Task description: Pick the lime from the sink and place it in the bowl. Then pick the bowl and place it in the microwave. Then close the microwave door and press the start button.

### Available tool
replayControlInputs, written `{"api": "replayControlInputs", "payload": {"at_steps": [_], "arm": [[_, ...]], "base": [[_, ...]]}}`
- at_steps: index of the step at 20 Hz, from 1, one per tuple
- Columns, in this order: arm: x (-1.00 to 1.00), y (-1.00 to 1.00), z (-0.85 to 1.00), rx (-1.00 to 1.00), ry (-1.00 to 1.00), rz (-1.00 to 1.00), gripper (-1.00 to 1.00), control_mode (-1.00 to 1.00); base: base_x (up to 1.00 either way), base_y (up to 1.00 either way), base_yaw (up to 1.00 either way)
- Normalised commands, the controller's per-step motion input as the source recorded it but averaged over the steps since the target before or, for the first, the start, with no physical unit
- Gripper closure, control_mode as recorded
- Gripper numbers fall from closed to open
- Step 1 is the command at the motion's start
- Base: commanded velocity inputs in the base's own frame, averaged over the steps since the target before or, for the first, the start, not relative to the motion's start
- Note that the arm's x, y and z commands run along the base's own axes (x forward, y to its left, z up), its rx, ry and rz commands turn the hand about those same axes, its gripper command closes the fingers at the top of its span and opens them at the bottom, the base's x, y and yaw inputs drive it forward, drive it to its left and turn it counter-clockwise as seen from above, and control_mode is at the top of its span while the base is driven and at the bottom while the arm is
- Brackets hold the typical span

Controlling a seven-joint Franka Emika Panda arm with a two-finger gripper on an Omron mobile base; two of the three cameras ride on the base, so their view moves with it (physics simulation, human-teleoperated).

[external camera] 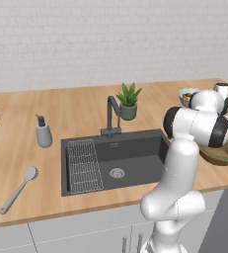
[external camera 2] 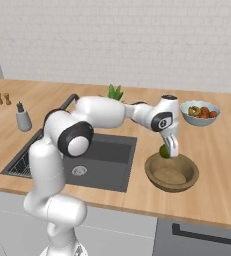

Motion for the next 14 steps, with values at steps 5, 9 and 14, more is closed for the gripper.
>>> {"api": "replayControlInputs", "payload": {"at_steps": [5, 9, 14], "arm": [[0.00, -0.30, -0.70, 0.00, 0.00, 0.00, 1.00, -1.00], [0.01, 0.00, -0.51, 0.00, -0.01, 0.00, 1.00, -1.00], [0.01, 0.00, -0.26, 0.00, 0.03, 0.00, 1.00, -1.00]], "base": [[0.00, 0.00, 0.00], [0.00, 0.00, 0.00], [0.00, 0.00, 0.00]]}}
